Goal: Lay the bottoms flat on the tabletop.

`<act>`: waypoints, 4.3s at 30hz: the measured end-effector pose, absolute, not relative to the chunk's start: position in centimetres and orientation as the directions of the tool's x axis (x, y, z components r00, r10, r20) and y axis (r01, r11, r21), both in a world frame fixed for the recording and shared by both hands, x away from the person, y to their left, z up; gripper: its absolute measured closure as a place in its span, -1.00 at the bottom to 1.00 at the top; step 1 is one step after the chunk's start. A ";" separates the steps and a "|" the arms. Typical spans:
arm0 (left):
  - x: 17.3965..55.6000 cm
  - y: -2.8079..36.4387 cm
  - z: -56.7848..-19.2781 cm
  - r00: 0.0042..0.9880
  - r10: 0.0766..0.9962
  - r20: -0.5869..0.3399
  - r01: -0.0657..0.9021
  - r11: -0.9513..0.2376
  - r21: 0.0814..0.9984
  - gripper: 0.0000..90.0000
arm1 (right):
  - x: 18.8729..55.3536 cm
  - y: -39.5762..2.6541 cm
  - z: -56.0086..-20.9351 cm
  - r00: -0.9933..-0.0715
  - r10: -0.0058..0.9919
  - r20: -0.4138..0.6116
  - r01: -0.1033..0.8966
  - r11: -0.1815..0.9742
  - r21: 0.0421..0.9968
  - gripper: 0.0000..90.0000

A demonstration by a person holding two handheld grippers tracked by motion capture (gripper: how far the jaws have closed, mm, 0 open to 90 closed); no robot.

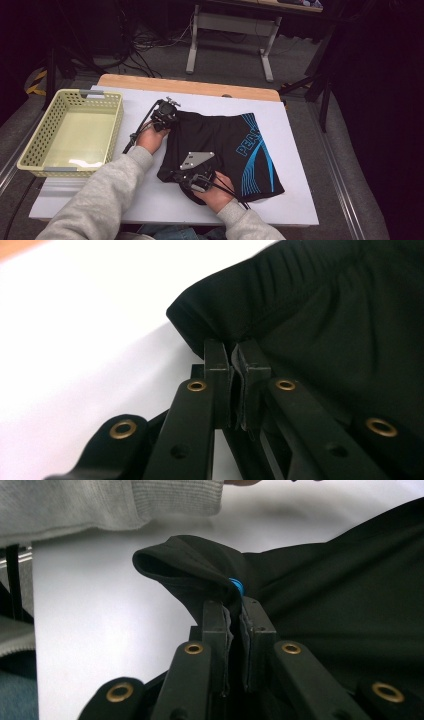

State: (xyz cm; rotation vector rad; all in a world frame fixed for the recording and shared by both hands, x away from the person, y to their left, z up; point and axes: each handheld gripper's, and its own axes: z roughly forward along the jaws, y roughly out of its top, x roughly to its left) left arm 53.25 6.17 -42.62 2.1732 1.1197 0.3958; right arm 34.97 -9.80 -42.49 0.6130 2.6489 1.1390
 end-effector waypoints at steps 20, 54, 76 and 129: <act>53.3 8.2 -36.9 0.587 0.810 0.007 0.575 -0.423 0.700 0.92 | 34.8 -7.1 -38.7 -0.906 0.420 -0.043 0.228 0.572 0.788 0.86; 54.6 5.2 -33.1 0.603 0.796 -0.053 0.584 -0.395 0.710 0.90 | 36.5 -12.0 -36.0 -0.881 0.468 0.065 0.267 0.380 0.886 0.85; 55.6 -1.2 -37.0 0.603 0.794 -0.072 0.635 -0.423 0.647 0.87 | 36.2 -20.3 -39.5 -0.809 0.569 0.145 0.384 0.325 0.864 0.79; 42.7 4.3 -40.8 0.764 0.595 -0.251 0.556 -0.410 0.723 0.33 | 34.6 -26.0 -39.9 -0.663 0.748 0.037 0.469 0.376 0.799 0.94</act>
